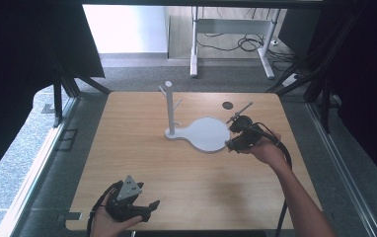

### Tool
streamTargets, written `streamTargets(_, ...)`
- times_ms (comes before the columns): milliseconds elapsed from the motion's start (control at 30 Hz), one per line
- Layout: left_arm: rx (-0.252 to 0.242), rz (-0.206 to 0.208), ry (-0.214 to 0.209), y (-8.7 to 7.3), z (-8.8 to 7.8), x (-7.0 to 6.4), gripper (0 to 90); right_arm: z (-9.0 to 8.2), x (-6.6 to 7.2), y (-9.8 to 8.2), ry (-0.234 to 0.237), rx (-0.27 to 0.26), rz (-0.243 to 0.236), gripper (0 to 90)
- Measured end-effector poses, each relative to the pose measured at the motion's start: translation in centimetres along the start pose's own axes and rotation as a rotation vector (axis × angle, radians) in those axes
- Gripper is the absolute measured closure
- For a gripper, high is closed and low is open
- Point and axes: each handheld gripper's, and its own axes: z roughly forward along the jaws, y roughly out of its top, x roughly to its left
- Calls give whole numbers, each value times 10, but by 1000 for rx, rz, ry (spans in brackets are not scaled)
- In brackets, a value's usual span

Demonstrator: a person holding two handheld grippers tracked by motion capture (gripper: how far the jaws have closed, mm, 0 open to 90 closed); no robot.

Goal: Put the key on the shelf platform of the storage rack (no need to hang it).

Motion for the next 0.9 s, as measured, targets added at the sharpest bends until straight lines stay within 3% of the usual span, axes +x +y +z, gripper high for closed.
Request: streamTargets(900,-6,-5,-1,-1,-3,3,223,11,1,28,5,13,-2,694)
